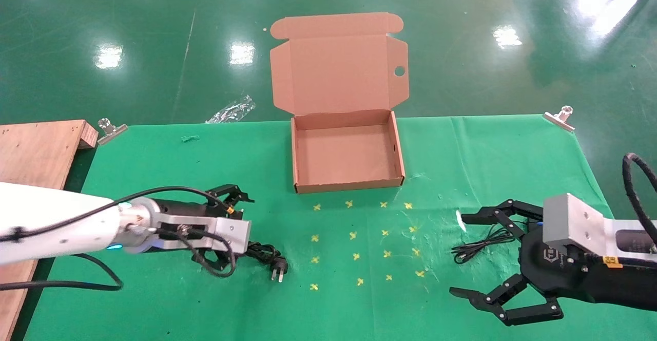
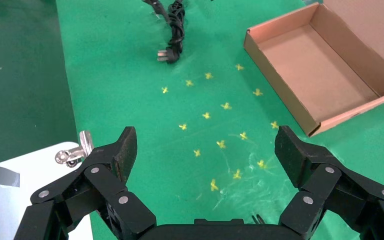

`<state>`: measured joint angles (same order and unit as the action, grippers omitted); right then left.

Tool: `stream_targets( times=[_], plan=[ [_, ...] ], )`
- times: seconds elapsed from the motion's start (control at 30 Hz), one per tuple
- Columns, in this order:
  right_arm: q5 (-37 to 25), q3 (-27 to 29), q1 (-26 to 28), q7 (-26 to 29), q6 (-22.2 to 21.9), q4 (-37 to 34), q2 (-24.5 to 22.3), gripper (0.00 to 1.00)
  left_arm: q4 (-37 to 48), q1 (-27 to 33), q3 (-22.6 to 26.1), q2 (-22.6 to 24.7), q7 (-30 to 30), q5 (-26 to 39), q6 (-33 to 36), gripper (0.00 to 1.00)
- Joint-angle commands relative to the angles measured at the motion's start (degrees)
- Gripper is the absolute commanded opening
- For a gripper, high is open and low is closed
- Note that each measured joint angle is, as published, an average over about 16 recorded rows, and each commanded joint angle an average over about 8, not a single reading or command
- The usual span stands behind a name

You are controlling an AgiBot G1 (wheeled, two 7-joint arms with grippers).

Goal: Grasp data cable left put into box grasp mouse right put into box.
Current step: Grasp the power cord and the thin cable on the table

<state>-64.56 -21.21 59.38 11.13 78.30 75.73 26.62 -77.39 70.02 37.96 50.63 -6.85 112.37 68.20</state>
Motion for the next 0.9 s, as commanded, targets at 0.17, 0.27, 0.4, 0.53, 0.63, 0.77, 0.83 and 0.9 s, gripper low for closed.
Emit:
stream_targets(
  times=[0.17, 0.27, 0.4, 0.53, 0.63, 0.77, 0.83, 0.9],
  plan=[
    [-0.8, -0.3, 0.0, 0.2, -0.5, -0.5, 0.3, 1.00, 0.1, 0.0, 2.0, 2.4, -4.2, 6.9, -0.6, 1.00],
    [-1.3, -0.6, 0.2, 0.6, -0.6, -0.6, 0.6, 1.00, 0.1, -0.2, 2.2, 2.6, -4.7, 7.0, -0.4, 1.00],
    [-3.0, -1.3, 0.5, 1.2, -1.0, -0.7, 0.9, 1.00, 0.2, -0.5, 2.3, 2.8, -5.1, 7.0, -0.4, 1.00],
    [-8.4, -3.0, 0.8, 2.3, -2.8, -0.3, 1.2, 1.00, 0.3, -0.6, 2.3, 3.0, -5.3, 7.0, -0.3, 1.00],
    [-15.6, -5.1, 1.3, 2.5, -4.9, 0.3, 1.9, 1.00, 0.3, -0.6, 2.3, 2.9, -5.3, 6.9, -0.3, 1.00],
    [-27.0, -8.6, 2.6, 0.9, -7.9, 0.7, 4.7, 1.00, 0.3, -0.6, 2.3, 2.9, -5.3, 6.9, -0.3, 1.00],
    [-32.3, -10.3, 3.3, -0.1, -9.3, 0.3, 6.5, 1.00, 0.3, -0.6, 2.3, 2.9, -5.3, 6.9, -0.3, 1.00],
    [-36.1, -11.6, 3.8, -0.7, -10.6, -0.7, 8.4, 1.00, 0.3, -0.6, 2.3, 2.9, -5.3, 6.9, -0.3, 1.00]
  ],
)
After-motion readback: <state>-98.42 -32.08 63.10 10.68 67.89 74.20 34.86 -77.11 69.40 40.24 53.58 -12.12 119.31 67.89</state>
